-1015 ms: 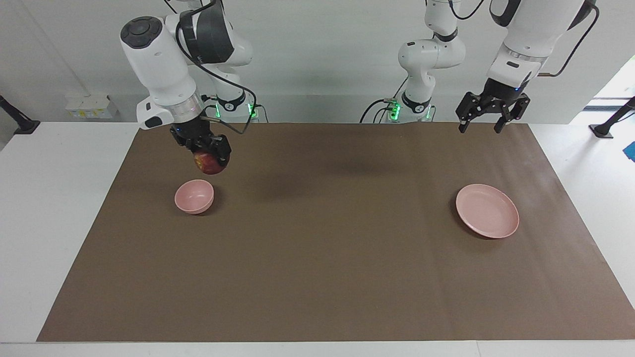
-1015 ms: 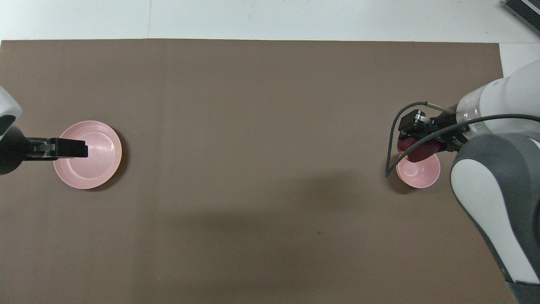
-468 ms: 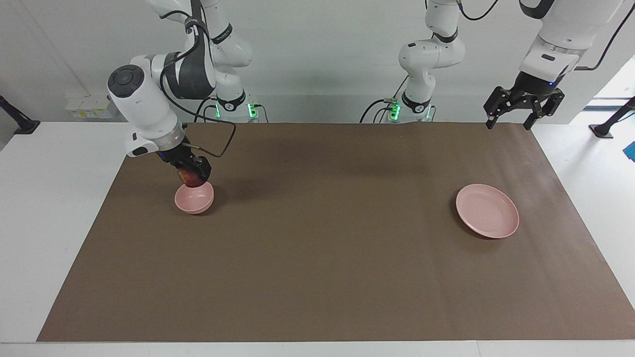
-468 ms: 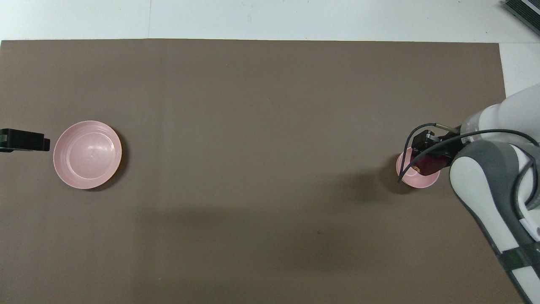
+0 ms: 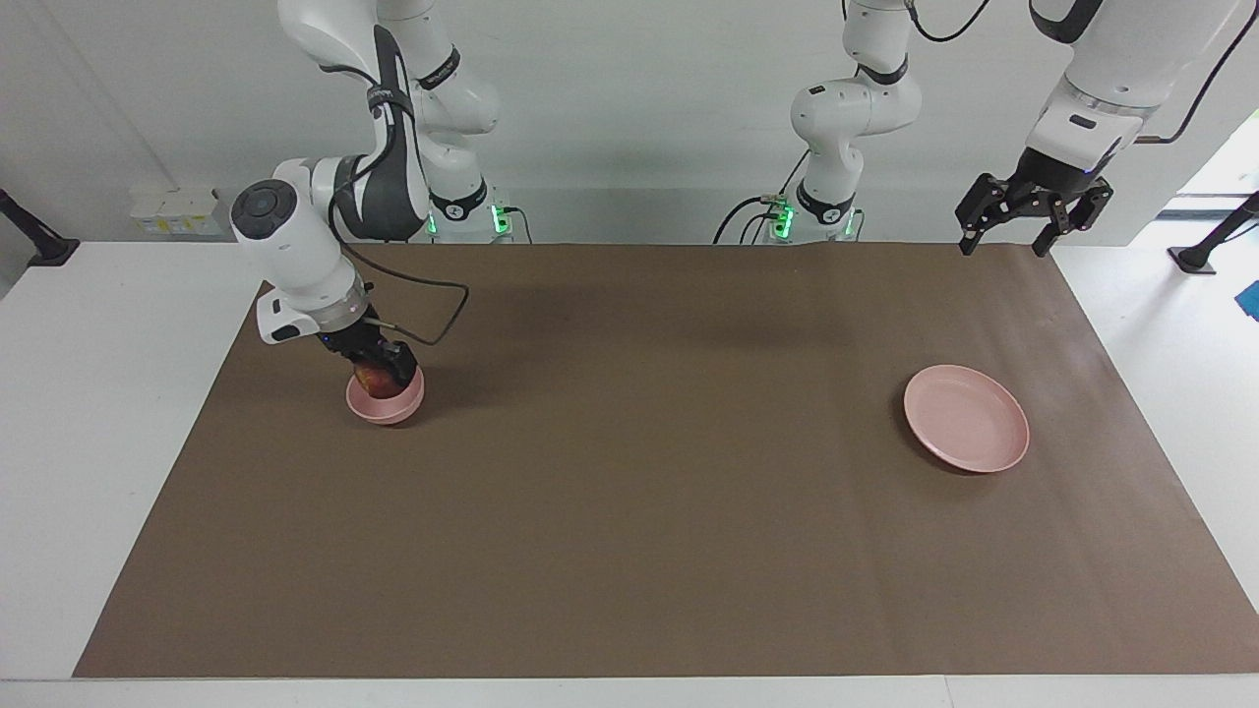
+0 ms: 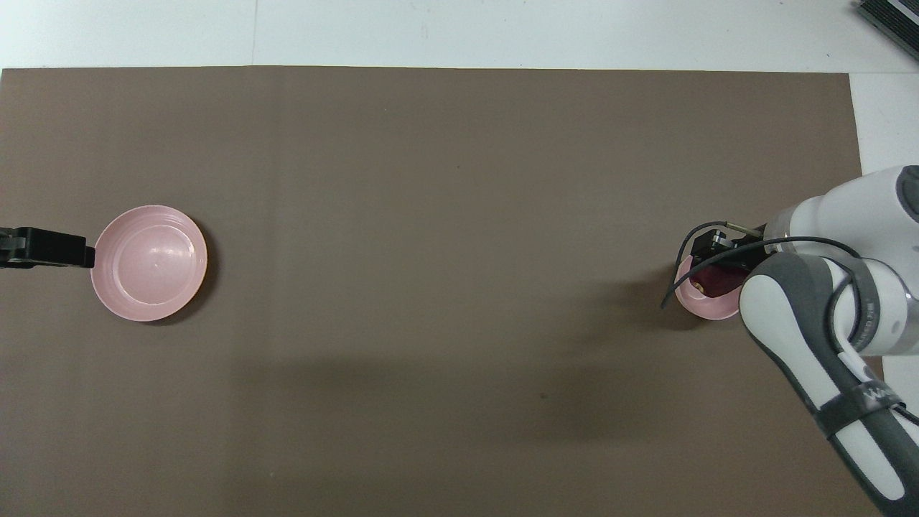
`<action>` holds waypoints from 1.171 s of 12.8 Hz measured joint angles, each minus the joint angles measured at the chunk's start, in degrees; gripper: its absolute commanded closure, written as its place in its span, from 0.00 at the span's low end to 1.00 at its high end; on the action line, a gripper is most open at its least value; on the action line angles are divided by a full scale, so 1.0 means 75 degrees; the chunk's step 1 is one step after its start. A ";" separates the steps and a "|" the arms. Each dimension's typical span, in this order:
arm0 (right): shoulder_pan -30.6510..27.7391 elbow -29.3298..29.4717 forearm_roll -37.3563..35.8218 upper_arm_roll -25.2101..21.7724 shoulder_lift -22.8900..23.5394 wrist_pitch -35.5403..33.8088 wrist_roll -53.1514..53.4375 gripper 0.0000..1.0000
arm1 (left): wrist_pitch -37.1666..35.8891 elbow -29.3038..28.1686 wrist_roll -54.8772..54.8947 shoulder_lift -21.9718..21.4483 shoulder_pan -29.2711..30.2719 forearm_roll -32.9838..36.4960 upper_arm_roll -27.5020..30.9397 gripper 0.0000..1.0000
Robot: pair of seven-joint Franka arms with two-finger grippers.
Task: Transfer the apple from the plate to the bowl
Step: 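Lower the apple into the pink bowl and open the right gripper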
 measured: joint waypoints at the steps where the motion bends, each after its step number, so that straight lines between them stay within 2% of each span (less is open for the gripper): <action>1: -0.0072 -0.0083 -0.0074 -0.0002 0.0136 0.0206 -0.0002 1.00 | -0.0050 -0.0017 -0.0116 0.0003 -0.0054 -0.0005 -0.0026 0.00; 4: -0.0318 -0.0372 -0.0267 -0.0006 0.0304 0.0616 -0.0018 1.00 | -0.0058 0.0012 -0.0408 0.0065 -0.0324 -0.0012 -0.0066 0.00; 6: -0.0323 -0.0422 -0.0267 0.0015 0.0303 0.0620 -0.0001 0.10 | -0.0058 0.0051 -0.0445 0.0114 -0.0338 -0.0011 -0.0064 0.00; 7: -0.0322 -0.0407 -0.0267 0.0024 0.0304 0.0620 0.0066 0.00 | -0.0060 0.0052 -0.0446 0.0128 -0.0336 -0.0011 -0.0044 0.00; 10: -0.0314 -0.0056 -0.0267 0.0034 0.0303 0.0268 0.0135 0.00 | -0.0062 0.0051 -0.0450 0.0146 -0.0328 -0.0011 -0.0020 0.00; 15: -0.0290 0.1072 -0.0267 0.0096 0.0266 -0.0779 -0.0340 0.00 | -0.0063 0.0051 -0.0470 0.0146 -0.0332 -0.0011 -0.0042 0.00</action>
